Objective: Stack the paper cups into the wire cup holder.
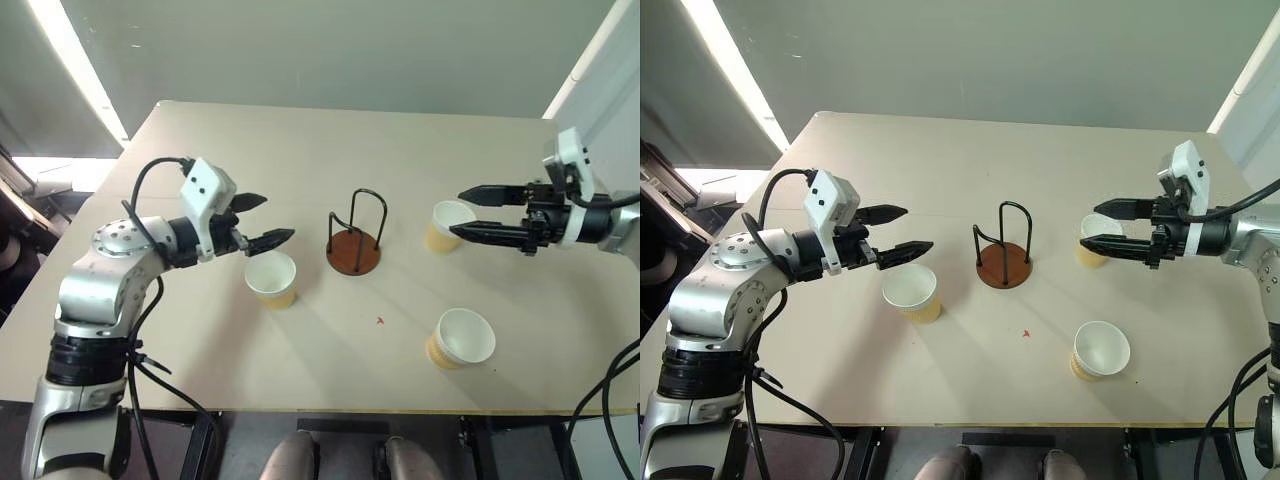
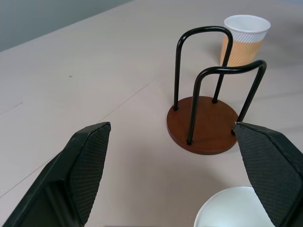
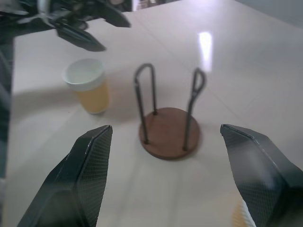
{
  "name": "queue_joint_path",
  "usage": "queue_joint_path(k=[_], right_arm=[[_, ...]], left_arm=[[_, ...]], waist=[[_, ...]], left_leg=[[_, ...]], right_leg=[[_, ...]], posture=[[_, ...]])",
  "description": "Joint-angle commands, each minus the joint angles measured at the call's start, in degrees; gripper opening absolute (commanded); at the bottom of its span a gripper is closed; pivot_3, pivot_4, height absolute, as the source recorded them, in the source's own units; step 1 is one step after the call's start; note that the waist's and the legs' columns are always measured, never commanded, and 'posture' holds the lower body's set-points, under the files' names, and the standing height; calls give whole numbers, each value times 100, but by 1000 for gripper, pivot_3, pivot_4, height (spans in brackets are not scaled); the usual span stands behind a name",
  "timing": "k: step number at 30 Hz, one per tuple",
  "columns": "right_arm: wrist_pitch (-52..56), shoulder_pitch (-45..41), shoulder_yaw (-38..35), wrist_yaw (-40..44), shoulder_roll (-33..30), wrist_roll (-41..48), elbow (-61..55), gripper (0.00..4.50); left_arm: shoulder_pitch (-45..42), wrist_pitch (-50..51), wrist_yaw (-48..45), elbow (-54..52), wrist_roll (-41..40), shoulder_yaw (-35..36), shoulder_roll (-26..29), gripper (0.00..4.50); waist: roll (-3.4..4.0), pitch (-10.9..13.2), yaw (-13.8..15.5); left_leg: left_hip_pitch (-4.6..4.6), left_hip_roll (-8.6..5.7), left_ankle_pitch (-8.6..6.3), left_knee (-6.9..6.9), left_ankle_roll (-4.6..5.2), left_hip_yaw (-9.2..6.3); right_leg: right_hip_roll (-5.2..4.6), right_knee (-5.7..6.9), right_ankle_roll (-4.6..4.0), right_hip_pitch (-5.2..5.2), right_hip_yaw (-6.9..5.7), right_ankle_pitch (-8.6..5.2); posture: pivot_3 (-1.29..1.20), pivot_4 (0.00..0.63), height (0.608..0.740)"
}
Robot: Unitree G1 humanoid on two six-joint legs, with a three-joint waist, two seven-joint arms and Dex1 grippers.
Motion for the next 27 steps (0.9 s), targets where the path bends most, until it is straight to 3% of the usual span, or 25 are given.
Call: queue_joint_path(k=[1, 18, 27], right_arm=[[113, -12, -92, 5, -123, 218, -325, 3786], [-140, -157, 248, -383, 180, -17, -156, 3786], [-112, 16, 66, -482, 114, 75, -337, 3786]], left_arm=[[-36, -4, 2, -248, -70, 12, 6, 4443], [-154, -129, 108, -7, 151, -128, -106, 4443], [-816, -441, -81, 786, 355, -541, -424, 4443]], waist=[[0, 0, 0], [0, 0, -2], [-1, 0, 3]], left_leg=[[0, 0, 0, 0, 0, 0], [5, 0, 6, 6, 3, 0], [5, -1, 6, 10, 3, 0]], right_leg=[[0, 0, 0, 0, 0, 0], [-1, 3, 0, 1, 1, 0], [-2, 4, 1, 2, 0, 0]], posture=[[0, 150, 740], [0, 150, 740], [0, 150, 740]])
